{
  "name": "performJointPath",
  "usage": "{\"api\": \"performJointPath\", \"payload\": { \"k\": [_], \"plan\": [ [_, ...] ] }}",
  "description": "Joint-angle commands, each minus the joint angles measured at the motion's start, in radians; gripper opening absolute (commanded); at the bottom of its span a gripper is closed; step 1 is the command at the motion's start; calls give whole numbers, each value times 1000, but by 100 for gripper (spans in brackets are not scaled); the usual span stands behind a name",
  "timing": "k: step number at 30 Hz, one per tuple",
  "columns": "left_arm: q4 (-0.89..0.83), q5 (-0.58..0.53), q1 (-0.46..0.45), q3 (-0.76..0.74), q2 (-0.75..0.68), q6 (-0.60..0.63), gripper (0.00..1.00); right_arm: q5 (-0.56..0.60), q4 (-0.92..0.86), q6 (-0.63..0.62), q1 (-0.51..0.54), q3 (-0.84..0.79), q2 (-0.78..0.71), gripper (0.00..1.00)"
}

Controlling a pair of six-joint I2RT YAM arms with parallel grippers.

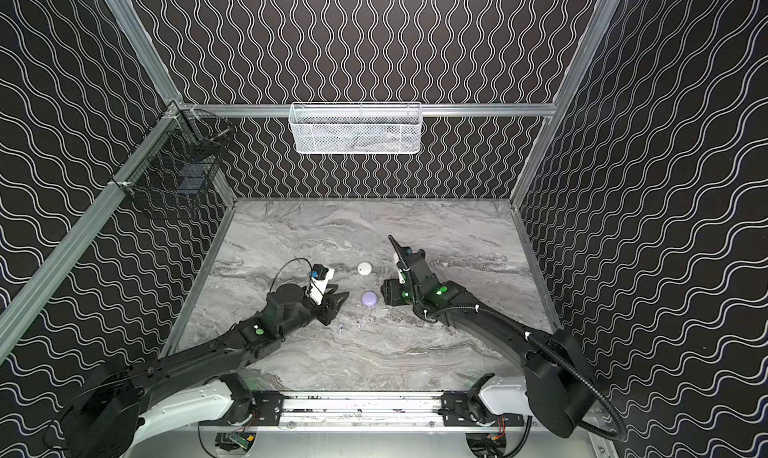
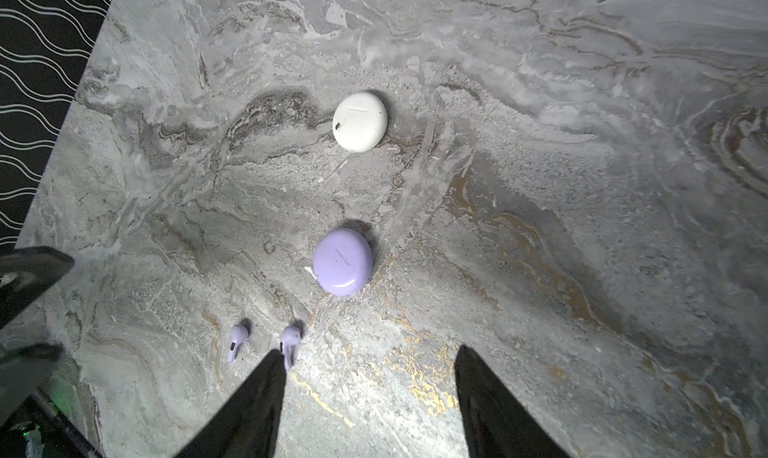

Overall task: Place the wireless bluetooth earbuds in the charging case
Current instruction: 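Reach the right gripper across to the lavender case while the left gripper draws back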

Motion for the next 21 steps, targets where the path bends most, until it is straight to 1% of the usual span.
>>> {"api": "performJointPath", "payload": {
  "k": [1,6,7,9,10,12,17,21],
  "plan": [
    [106,-5,-3,-27,-1,32,45,33,-56,-4,18,40,41,67],
    [158,36,-3,-69,-7,41,45,43,-96,-26,42,106,136,67],
    [159,31,-3,-78,-13,44,44,48,-109,-27,50,124,161,67],
    [103,-26,-4,-83,-43,35,43,62,-124,-31,62,163,206,68],
    [98,-53,-4,-95,-65,38,42,76,-133,-28,68,187,230,68],
    [104,-71,-3,-117,-104,37,42,93,-146,-17,71,217,276,69],
    [140,-73,-3,-159,-180,39,43,101,-183,-14,84,290,385,70],
    [165,-44,-3,-157,-151,19,44,106,-216,-20,106,348,462,72]
  ]
}}
